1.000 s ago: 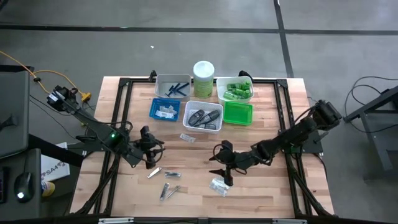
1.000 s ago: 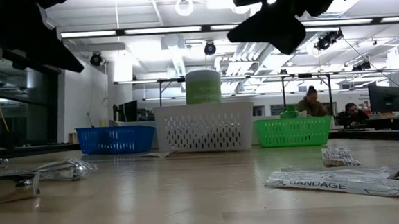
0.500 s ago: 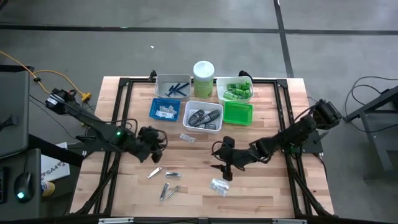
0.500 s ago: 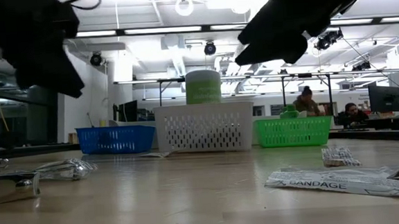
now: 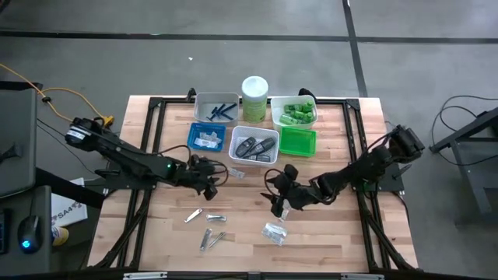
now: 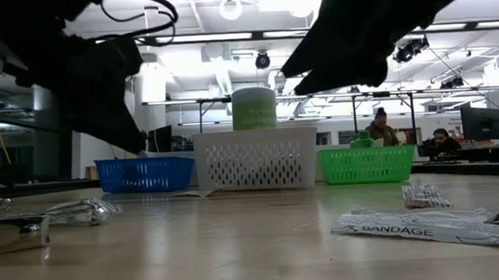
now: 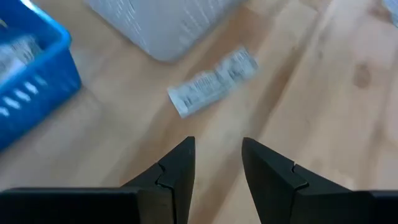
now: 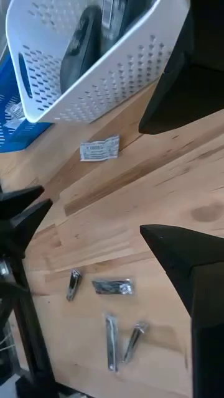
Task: Pick & Place Travel size toiletries
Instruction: Put the white bandage into the blue bin
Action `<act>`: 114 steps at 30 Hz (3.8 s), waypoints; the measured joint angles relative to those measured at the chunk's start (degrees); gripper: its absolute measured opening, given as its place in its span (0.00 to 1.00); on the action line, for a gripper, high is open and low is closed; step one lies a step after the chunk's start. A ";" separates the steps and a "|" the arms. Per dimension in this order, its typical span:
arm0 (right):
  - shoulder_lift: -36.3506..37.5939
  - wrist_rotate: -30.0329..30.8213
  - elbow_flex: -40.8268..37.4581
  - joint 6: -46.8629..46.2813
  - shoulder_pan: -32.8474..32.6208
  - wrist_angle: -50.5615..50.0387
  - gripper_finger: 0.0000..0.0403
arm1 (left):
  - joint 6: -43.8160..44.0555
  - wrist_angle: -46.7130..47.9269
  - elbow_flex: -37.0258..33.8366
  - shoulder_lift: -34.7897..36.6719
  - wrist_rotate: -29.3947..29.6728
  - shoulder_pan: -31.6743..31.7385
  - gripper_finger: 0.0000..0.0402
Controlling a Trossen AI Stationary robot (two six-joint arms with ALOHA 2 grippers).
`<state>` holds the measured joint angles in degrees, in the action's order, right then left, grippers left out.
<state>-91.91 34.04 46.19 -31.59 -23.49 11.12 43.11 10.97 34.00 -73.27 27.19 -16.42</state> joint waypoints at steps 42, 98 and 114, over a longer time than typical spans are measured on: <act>-24.89 -3.01 11.71 85.78 10.79 14.12 0.61 | -27.84 -7.28 0.00 -5.21 0.58 2.16 0.33; -31.20 -16.10 29.38 87.60 17.59 -18.27 0.01 | -27.73 -4.41 0.00 -4.74 -6.30 2.14 0.33; -21.65 -14.99 29.14 74.38 13.33 -22.41 0.00 | -50.67 -1.02 0.00 2.72 -7.27 -0.83 0.33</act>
<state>-113.55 19.05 75.33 42.79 -10.15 -11.30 -7.56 9.95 34.00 -70.54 19.92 -17.25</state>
